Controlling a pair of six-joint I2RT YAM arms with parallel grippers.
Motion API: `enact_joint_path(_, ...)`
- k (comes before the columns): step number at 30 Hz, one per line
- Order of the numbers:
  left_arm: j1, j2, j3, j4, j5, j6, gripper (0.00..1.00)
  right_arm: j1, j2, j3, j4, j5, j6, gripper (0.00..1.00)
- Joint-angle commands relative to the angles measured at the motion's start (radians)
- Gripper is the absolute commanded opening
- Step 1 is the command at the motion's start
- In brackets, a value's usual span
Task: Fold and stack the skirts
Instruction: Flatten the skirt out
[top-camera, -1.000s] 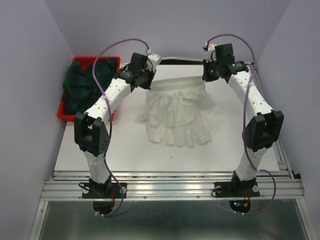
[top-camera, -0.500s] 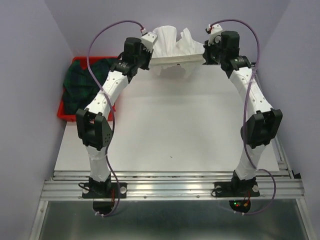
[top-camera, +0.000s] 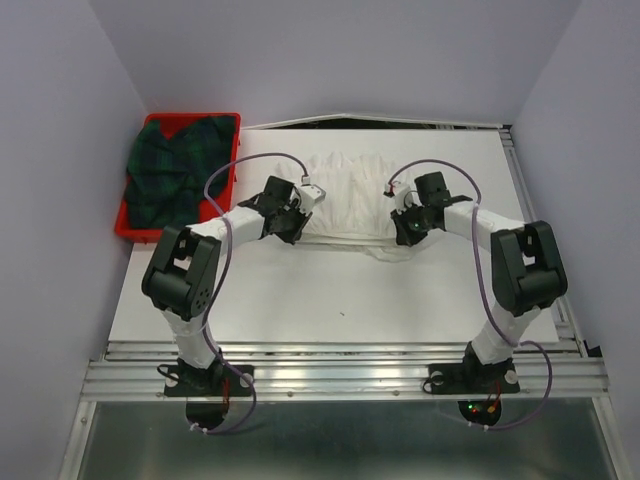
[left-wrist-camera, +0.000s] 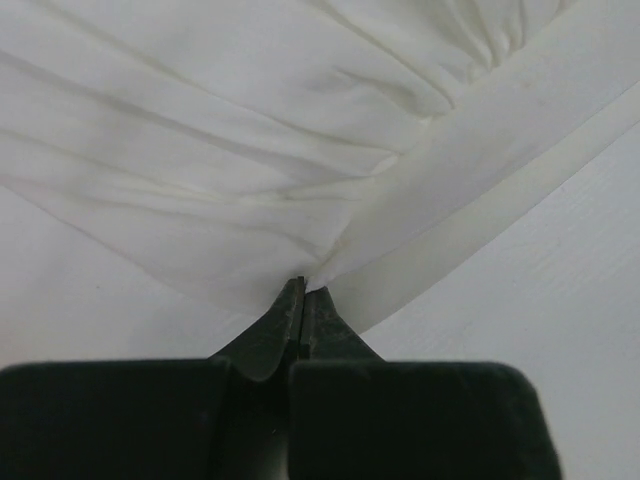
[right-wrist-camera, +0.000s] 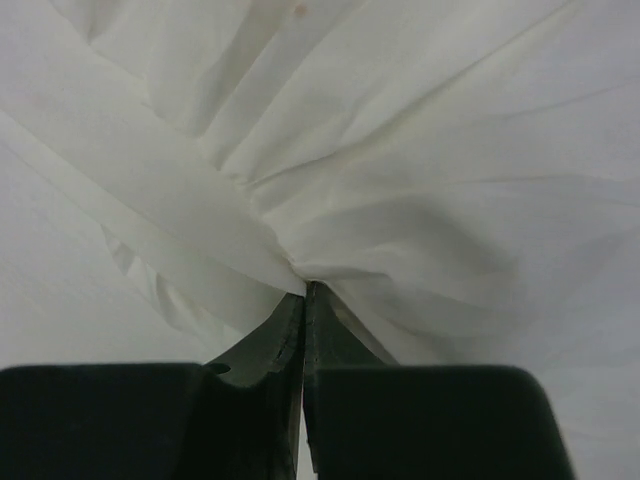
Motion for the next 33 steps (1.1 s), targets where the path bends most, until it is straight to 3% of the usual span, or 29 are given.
enact_joint_path(1, 0.012, -0.085, -0.061, -0.072, -0.021, 0.084, 0.0, -0.029, -0.172, -0.055, -0.066, 0.049, -0.155, 0.01)
enact_joint_path(10, -0.035, -0.287, -0.192, -0.086, 0.016, 0.152, 0.0, -0.02, -0.342, -0.092, -0.19, 0.004, -0.218, 0.02)
enact_joint_path(13, -0.075, -0.306, -0.192, -0.126, 0.027, 0.155, 0.13, -0.007, -0.313, -0.057, -0.279, 0.017, -0.27, 0.14)
enact_joint_path(15, -0.104, -0.324, -0.199, -0.168, 0.045, 0.177, 0.23, -0.007, -0.296, -0.049, -0.33, 0.041, -0.318, 0.27)
enact_joint_path(16, -0.145, -0.339, -0.216, -0.18, 0.053, 0.192, 0.27, -0.007, -0.289, -0.046, -0.353, 0.058, -0.332, 0.44)
enact_joint_path(18, -0.189, -0.393, -0.238, -0.201, 0.048, 0.227, 0.39, -0.007, -0.299, -0.033, -0.411, 0.061, -0.372, 0.64)
enact_joint_path(19, -0.218, -0.413, -0.255, -0.207, 0.05, 0.233, 0.52, -0.007, -0.321, -0.026, -0.441, 0.05, -0.39, 0.82)
enact_joint_path(20, -0.224, -0.445, -0.261, -0.223, 0.059, 0.24, 0.87, -0.007, -0.337, -0.017, -0.448, 0.049, -0.393, 0.89)
enact_joint_path(21, -0.226, -0.458, -0.261, -0.235, 0.07, 0.241, 0.91, -0.007, -0.354, -0.011, -0.452, 0.047, -0.39, 0.94)
enact_joint_path(23, -0.224, -0.481, -0.242, -0.269, 0.093, 0.241, 0.91, -0.007, -0.394, 0.007, -0.46, 0.046, -0.378, 1.0)
enact_joint_path(28, -0.201, -0.59, -0.183, -0.254, 0.102, 0.217, 0.93, -0.007, -0.444, 0.064, -0.483, -0.011, -0.373, 1.0)
enact_joint_path(33, -0.097, -0.481, -0.074, -0.24, 0.131, 0.16, 0.91, -0.007, -0.469, 0.092, -0.546, -0.078, -0.453, 1.0)
